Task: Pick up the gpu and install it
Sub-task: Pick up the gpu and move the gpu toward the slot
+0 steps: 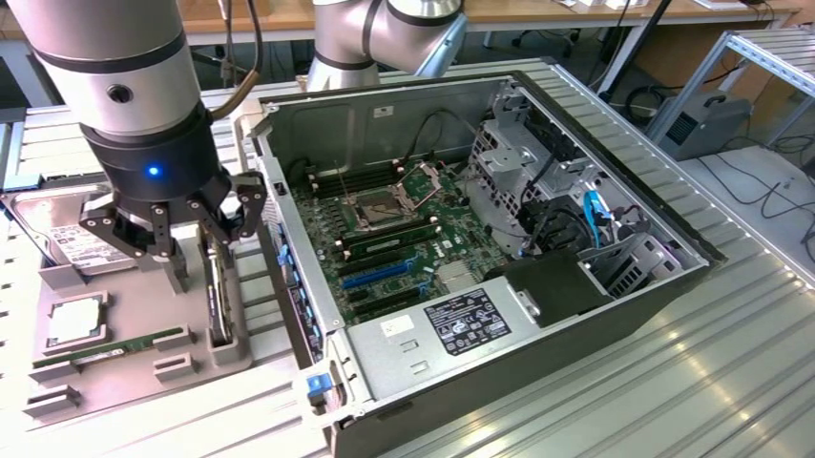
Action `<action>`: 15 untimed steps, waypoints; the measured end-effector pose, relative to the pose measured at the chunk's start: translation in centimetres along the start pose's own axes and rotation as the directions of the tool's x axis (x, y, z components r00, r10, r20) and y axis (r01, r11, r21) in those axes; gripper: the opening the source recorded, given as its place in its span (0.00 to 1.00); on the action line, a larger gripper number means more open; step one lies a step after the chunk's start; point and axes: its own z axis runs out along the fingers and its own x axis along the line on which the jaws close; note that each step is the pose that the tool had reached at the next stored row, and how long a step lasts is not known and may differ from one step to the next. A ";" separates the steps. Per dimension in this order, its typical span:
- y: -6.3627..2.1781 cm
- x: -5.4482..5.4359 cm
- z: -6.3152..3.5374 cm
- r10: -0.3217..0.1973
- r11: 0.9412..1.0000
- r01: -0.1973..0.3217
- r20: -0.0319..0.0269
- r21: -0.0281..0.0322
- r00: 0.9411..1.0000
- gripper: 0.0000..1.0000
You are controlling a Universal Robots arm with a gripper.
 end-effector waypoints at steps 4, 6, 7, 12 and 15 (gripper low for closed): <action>0.00 0.0 0.12 0.000 1.000 0.000 0.000 0.003 1.000 0.48; 0.00 0.0 0.16 0.000 1.000 0.000 0.000 0.004 1.000 0.48; 0.00 0.0 0.18 0.000 1.000 0.000 0.000 0.005 1.000 0.48; 0.01 0.0 0.28 0.000 1.000 0.000 0.000 0.007 1.000 0.48; 0.01 0.0 0.35 0.000 1.000 0.000 0.001 0.008 1.000 0.48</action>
